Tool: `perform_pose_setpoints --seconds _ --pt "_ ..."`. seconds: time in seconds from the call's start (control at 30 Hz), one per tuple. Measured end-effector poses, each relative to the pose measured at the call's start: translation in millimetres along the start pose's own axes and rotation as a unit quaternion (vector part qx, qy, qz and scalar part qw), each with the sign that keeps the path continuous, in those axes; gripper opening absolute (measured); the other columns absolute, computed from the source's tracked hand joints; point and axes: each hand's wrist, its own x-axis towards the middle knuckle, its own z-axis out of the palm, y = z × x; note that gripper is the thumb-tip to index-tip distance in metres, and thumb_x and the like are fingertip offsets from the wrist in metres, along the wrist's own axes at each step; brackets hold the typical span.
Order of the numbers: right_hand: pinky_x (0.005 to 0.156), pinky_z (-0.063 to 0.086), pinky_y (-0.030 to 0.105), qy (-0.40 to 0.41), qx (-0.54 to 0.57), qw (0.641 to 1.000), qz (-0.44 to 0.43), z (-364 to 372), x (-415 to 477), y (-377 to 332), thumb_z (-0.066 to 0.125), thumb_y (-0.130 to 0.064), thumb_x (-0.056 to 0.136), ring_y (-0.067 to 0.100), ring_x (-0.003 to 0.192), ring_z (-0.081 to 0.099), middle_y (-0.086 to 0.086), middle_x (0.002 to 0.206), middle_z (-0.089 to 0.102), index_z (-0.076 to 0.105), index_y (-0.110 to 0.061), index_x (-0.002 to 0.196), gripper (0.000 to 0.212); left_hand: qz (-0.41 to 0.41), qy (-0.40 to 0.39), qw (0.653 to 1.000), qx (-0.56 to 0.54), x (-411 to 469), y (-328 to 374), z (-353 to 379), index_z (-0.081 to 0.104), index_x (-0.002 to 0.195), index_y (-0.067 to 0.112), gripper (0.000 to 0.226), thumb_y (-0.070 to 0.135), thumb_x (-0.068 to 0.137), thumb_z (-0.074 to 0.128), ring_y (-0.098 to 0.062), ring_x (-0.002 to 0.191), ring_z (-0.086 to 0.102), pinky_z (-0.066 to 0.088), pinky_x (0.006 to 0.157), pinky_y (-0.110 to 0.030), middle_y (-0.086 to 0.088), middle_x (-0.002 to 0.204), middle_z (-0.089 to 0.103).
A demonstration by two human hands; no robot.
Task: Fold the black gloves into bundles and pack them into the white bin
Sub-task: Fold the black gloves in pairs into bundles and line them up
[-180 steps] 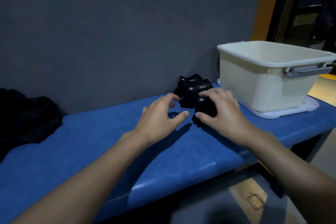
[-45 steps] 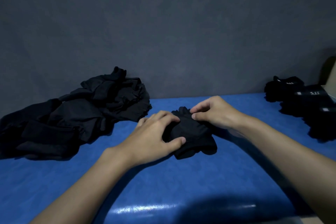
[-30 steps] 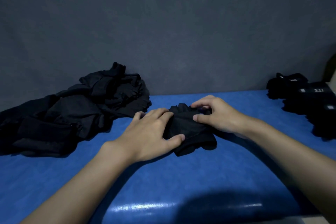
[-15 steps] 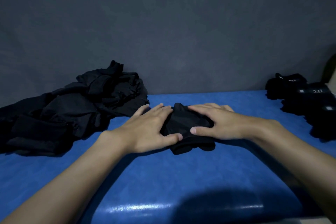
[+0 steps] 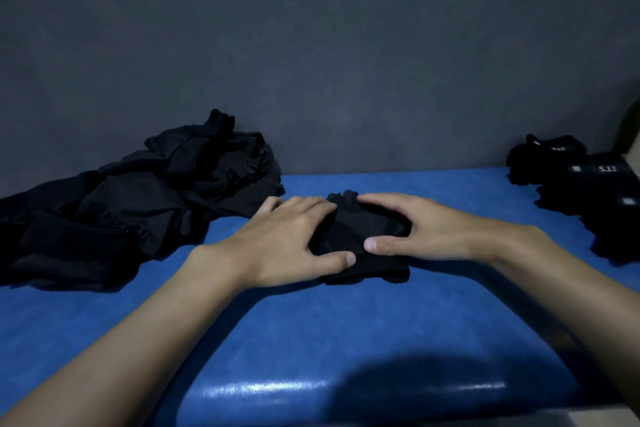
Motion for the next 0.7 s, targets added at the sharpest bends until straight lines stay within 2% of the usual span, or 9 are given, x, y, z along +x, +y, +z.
perform_pose_setpoints --seconds 0.1,0.17,0.3,0.4,0.5,0.57,0.63,0.7 --pt "0.120 0.006 0.030 -0.056 -0.089 0.994 0.035 -1 -1 1 0.051 -0.070 0.081 0.004 0.148 0.007 -0.022 0.156 0.019 0.015 -0.039 0.152 0.085 -0.004 -0.029 0.999 0.030 -3 3 -2 0.024 0.155 0.025 0.107 0.086 0.067 0.015 -0.007 0.147 0.020 0.009 0.121 -0.041 0.010 0.161 0.025" --pt "0.121 0.000 0.032 -0.075 -0.114 0.989 0.047 -2 -1 0 0.046 -0.075 0.079 0.001 0.148 -0.002 -0.024 0.159 0.009 0.008 -0.039 0.153 0.091 -0.015 -0.051 0.997 0.052 -4 4 -2 0.018 0.158 0.025 0.108 0.086 0.068 0.011 -0.008 0.151 0.011 0.003 0.123 -0.041 0.006 0.166 0.014" --pt "0.121 -0.001 0.033 -0.078 -0.106 0.990 0.051 -2 -3 -1 0.044 -0.077 0.075 0.001 0.147 -0.003 -0.026 0.158 0.007 0.008 -0.040 0.153 0.093 -0.019 -0.046 0.997 0.054 -4 5 -1 0.017 0.158 0.025 0.097 0.081 0.080 0.021 -0.009 0.152 0.008 0.001 0.124 -0.042 0.004 0.167 0.009" --pt "0.120 0.001 0.032 -0.064 -0.088 0.993 0.041 -1 -4 -2 0.044 -0.078 0.071 0.002 0.148 -0.001 -0.026 0.158 0.011 0.012 -0.040 0.152 0.095 -0.017 -0.027 0.999 0.031 -5 3 1 0.024 0.156 0.026 0.102 0.085 0.073 0.018 -0.008 0.150 0.014 0.006 0.123 -0.043 0.008 0.166 0.015" --pt "0.120 0.005 0.032 -0.033 -0.047 0.998 0.037 -1 -5 -3 0.056 -0.071 0.075 0.002 0.148 0.001 -0.016 0.158 0.020 0.019 -0.042 0.150 0.088 -0.010 0.006 1.000 0.000 -5 1 3 0.030 0.153 0.027 0.101 0.085 0.071 0.019 -0.005 0.145 0.023 0.012 0.121 -0.044 0.012 0.161 0.021" --pt "0.121 0.008 0.034 -0.021 -0.025 0.999 0.036 -3 -6 -4 0.058 -0.072 0.071 0.002 0.148 0.002 -0.012 0.158 0.022 0.023 -0.043 0.149 0.090 -0.009 0.019 1.000 -0.021 -5 1 3 0.033 0.152 0.027 0.099 0.085 0.073 0.021 -0.005 0.144 0.026 0.014 0.121 -0.044 0.013 0.159 0.023" --pt "0.122 0.012 0.039 -0.009 -0.011 0.999 0.029 -5 -6 -7 0.055 -0.077 0.063 0.001 0.147 0.005 -0.014 0.155 0.027 0.028 -0.043 0.147 0.094 -0.010 0.029 0.999 -0.043 -6 1 2 0.036 0.151 0.028 0.096 0.083 0.074 0.022 -0.005 0.143 0.028 0.015 0.121 -0.042 0.015 0.157 0.026" --pt "0.121 0.016 0.040 0.009 -0.004 1.000 0.011 -6 -7 -10 0.053 -0.077 0.061 -0.002 0.145 0.011 -0.023 0.144 0.036 0.035 -0.041 0.144 0.092 -0.011 0.048 0.997 -0.057 -9 1 -2 0.039 0.150 0.030 0.087 0.079 0.080 0.027 -0.005 0.142 0.029 0.015 0.122 -0.039 0.015 0.156 0.029"
